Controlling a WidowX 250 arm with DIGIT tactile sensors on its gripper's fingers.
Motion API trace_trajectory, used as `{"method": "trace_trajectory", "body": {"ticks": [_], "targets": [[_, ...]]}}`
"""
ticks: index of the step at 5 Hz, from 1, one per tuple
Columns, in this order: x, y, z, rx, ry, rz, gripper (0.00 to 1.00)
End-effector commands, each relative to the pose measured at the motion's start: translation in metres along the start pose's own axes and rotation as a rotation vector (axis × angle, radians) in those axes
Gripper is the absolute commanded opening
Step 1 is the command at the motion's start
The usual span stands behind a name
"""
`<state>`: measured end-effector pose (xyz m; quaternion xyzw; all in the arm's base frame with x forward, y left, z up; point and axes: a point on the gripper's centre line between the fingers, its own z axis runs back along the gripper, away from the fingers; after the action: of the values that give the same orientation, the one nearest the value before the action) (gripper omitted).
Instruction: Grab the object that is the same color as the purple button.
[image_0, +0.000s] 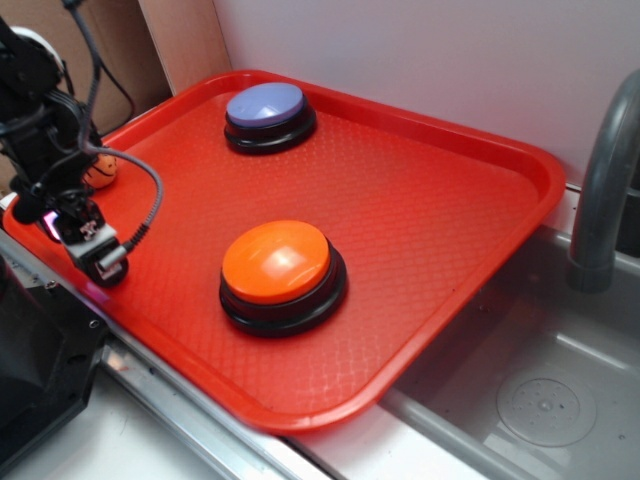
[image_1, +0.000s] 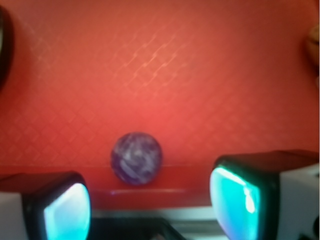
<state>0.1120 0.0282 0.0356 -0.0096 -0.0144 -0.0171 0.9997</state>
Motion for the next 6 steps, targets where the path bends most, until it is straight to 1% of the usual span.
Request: {"method": "trace_trajectory", "body": {"ticks": [1, 2, 3, 4, 6], "targets": [[0.012, -0.007, -0.019, -0.002, 0.027, -0.04, 1.0], [0.013, -0.009, -0.024, -0.011, 0.048, -0.04, 1.0], [0.014, -0.011, -0.025, -0.005, 0.067, -0.036, 1.0], [0.013, -0.011, -0.019, 0.0, 0.062, -0.012, 0.0], [0.015, -0.012, -0.01, -0.004, 0.061, -0.029, 0.0]]}}
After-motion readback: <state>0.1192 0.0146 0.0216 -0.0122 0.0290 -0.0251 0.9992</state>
